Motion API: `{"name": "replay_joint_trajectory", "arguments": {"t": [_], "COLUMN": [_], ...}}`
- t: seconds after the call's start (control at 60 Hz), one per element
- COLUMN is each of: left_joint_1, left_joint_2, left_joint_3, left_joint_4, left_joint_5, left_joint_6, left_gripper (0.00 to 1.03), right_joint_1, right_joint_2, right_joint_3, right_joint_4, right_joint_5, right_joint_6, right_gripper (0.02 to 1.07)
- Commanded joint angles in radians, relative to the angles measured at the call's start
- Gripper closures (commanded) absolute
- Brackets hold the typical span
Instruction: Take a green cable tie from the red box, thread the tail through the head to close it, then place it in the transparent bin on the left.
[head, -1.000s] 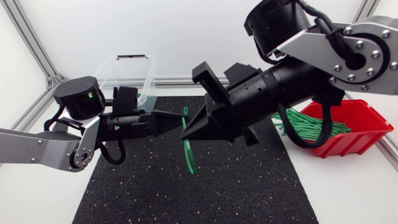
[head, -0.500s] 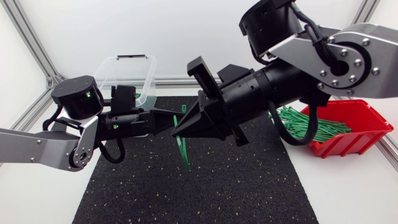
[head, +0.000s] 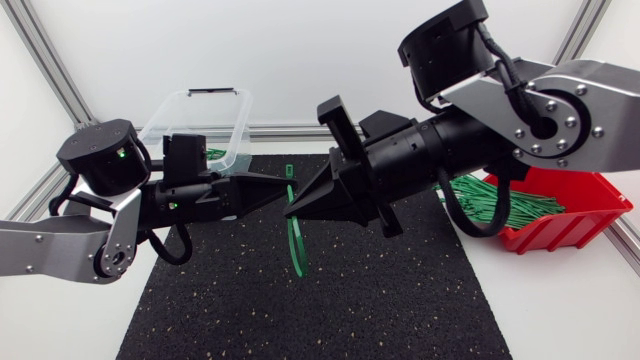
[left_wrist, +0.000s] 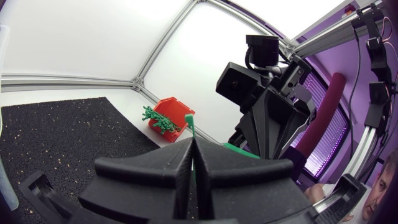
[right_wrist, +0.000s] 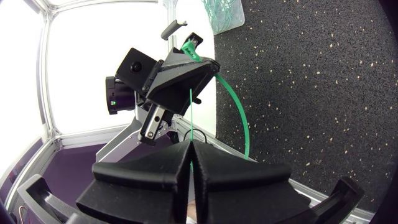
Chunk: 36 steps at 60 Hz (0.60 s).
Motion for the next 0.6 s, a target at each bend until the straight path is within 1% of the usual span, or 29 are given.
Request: {"name": "replay_joint_trajectory", "arguments": {"t": [0.0, 0.1, 0.167, 0.283, 0.583], "left_joint_1": [0.000, -0.015, -0.017, -0.023, -0.035], "left_joint_2": [-0.032, -0.061, -0.065, -0.065, -0.062], "left_joint_3": [-0.037, -0.064, -0.070, -0.081, -0.072], "left_joint_4": [0.017, 0.017, 0.019, 0.028, 0.031], "left_joint_5": [-0.009, -0.032, -0.038, -0.041, -0.041], "left_joint_6": [0.028, 0.077, 0.137, 0.202, 0.237], "left_gripper": [1.00, 1.00, 1.00, 1.00, 1.00], "right_joint_1": [-0.008, -0.016, -0.016, -0.005, 0.010], "right_joint_2": [-0.029, -0.035, -0.041, -0.039, -0.024], "right_joint_3": [-0.022, -0.028, -0.034, -0.043, -0.048], "right_joint_4": [0.019, 0.027, 0.038, 0.047, 0.061], "right_joint_5": [-0.006, -0.007, -0.007, -0.009, -0.020], "right_joint_6": [0.036, 0.039, 0.044, 0.046, 0.046], "right_gripper": [1.02, 1.02, 1.02, 1.02, 1.02]}}
